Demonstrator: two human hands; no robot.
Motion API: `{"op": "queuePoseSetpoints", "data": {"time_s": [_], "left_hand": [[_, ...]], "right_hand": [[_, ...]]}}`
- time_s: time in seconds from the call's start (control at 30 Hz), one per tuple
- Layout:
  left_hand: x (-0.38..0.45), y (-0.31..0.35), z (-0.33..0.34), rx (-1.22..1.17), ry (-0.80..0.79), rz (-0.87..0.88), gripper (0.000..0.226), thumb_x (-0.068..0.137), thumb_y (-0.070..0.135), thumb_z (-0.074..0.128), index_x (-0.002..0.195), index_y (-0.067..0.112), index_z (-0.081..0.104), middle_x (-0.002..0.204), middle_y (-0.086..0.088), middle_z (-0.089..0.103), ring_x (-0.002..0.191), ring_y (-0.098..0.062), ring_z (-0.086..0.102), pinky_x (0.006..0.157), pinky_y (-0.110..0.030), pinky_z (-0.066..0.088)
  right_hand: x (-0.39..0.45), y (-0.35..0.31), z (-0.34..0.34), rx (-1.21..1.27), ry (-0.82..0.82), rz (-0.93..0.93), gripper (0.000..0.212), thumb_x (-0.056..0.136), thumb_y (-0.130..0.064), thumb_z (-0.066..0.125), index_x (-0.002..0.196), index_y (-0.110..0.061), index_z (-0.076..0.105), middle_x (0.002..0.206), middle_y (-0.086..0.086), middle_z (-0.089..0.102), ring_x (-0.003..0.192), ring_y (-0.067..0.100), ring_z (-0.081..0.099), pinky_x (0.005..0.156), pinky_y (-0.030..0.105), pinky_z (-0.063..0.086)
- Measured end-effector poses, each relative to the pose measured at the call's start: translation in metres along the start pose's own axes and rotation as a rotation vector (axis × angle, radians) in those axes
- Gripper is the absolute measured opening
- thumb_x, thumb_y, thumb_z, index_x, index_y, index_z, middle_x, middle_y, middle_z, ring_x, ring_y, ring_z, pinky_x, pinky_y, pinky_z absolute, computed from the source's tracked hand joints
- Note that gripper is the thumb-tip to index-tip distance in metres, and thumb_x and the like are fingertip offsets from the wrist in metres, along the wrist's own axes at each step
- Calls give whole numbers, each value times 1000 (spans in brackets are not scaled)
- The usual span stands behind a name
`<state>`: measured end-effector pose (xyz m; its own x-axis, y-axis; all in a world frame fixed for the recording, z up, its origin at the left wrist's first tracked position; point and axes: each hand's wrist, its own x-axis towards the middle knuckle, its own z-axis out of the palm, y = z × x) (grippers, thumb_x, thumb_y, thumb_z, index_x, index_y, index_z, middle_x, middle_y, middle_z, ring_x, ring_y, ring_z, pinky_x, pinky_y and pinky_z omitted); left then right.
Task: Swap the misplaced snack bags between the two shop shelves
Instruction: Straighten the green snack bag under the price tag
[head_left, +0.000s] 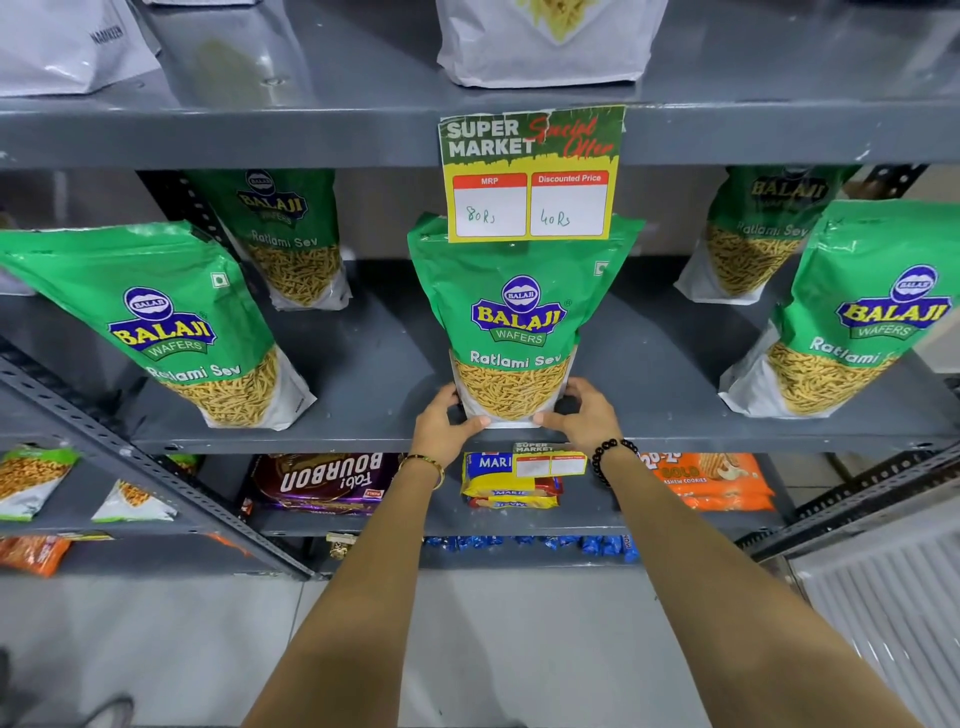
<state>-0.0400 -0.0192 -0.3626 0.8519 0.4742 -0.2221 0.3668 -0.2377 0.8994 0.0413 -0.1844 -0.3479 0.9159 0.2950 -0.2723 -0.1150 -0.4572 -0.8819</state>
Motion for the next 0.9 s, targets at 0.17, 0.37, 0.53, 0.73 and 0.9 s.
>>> {"op": "queuePoseSetpoints", "data": {"time_s": [0.17, 0.37, 0.53, 0.73, 0.9], "left_hand": [[0, -1, -1, -3, 4, 1, 55, 80, 14, 67, 130, 11, 43, 136, -12, 52, 125, -25, 47, 94, -33, 40], [0, 0, -1, -3, 7, 1, 53, 81, 12, 65, 129, 11, 43, 136, -12, 53, 126, -26, 47, 96, -35, 42], [1, -2, -2, 3, 8, -2, 53, 82, 11, 65, 130, 11, 42, 137, -12, 53, 127, -27, 46, 103, -43, 40], [1, -2, -2, -6, -3, -9, 53, 82, 11, 64, 130, 12, 43, 137, -11, 52, 128, -26, 45, 103, -42, 40], [1, -4, -3, 1, -6, -2, 53, 80, 12, 67, 128, 12, 45, 133, -11, 56, 124, -26, 50, 100, -39, 42]], "right_hand": [[-1, -2, 2, -4, 9, 5, 54, 73, -11, 74, 121, -6, 50, 129, 12, 57, 120, 27, 50, 97, 36, 42], [-1, -3, 2, -17, 12, 7, 54, 73, -11, 74, 121, -7, 50, 130, 12, 57, 121, 28, 50, 99, 39, 42], [0, -2, 3, -15, 9, 15, 53, 73, -12, 74, 120, -8, 51, 129, 11, 58, 120, 28, 51, 97, 39, 43], [0, -2, 4, -6, 8, 16, 52, 73, -12, 74, 120, -8, 52, 128, 11, 58, 119, 27, 52, 97, 38, 43], [0, 0, 3, -3, 4, 1, 53, 71, -13, 76, 119, -8, 53, 126, 11, 60, 118, 27, 53, 95, 34, 42]]}}
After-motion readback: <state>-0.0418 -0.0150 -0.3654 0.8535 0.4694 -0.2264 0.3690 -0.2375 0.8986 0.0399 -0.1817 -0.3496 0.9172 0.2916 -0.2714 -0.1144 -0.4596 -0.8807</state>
